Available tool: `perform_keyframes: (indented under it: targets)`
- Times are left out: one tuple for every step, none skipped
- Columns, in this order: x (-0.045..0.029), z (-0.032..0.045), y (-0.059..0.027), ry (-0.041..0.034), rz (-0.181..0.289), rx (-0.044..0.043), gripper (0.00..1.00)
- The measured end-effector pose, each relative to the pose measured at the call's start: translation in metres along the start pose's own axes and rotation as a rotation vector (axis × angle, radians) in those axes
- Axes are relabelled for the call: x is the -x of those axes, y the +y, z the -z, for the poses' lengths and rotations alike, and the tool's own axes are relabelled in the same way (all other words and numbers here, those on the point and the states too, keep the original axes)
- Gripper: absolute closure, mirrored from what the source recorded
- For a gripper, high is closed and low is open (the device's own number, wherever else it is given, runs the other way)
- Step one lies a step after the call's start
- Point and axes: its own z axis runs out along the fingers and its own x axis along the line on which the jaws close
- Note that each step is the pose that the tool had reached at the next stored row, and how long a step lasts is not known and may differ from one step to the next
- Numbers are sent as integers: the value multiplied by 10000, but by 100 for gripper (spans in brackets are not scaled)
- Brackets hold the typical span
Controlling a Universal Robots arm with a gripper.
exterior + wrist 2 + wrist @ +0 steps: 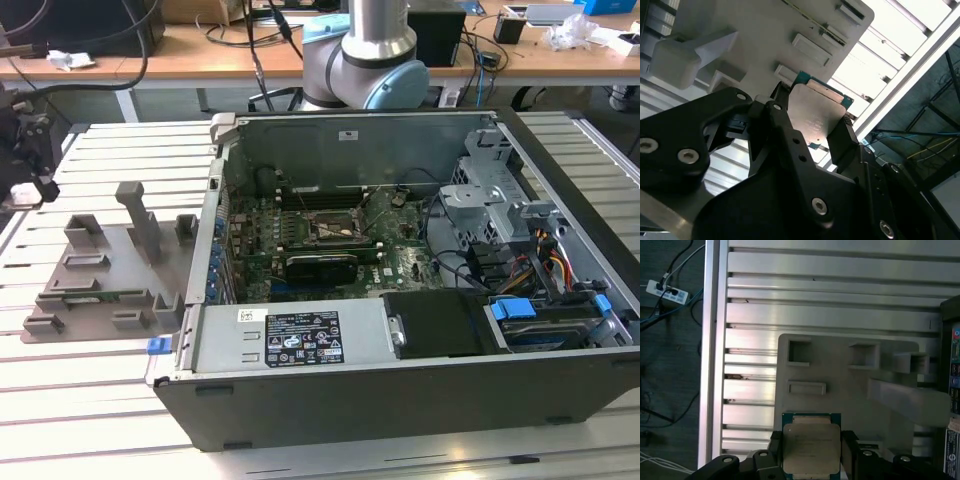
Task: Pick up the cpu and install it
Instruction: 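Pick up the cpu and move it towards the insertion slot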
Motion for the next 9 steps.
perform_keyframes:
  targets:
    - [0,20,0,0,0,0,45]
    - [0,34,0,0,0,0,45]
    - [0,50,-1,0,0,0,45]
    - [0,73,-1,0,0,0,45]
    - [0,85,-1,0,0,0,45]
    - [0,110,-1,0,0,0,45]
    - [0,121,-1,0,0,0,45]
    - [0,133,-1,0,0,0,45]
    - [0,148,-2,0,0,0,45]
